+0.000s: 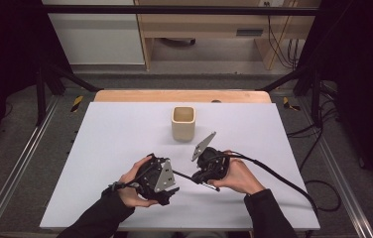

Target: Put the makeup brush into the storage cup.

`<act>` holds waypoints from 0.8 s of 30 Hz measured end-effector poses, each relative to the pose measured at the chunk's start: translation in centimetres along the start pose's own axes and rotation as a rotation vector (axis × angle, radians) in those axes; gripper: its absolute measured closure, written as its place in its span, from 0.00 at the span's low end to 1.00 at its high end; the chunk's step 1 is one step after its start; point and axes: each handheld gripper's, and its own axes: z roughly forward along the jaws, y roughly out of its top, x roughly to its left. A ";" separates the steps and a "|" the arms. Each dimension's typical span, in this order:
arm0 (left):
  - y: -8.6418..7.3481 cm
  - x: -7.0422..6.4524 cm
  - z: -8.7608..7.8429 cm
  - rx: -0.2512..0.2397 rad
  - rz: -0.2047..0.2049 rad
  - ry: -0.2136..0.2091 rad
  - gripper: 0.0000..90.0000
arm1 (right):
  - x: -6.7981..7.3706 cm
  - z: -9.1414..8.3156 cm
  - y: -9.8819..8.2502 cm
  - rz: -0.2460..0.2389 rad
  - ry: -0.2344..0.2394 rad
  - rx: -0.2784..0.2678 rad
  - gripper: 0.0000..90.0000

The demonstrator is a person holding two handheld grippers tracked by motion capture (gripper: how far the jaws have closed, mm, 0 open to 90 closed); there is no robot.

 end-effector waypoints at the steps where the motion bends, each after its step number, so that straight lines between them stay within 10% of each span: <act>1: 0.0 0.0 0.0 0.000 0.000 0.000 0.15 | 0.0 0.0 0.0 0.005 0.000 0.001 0.94; 24: 1.1 -1.2 0.9 0.037 0.180 -0.006 0.30 | 0.0 0.4 0.2 0.009 0.013 0.041 0.94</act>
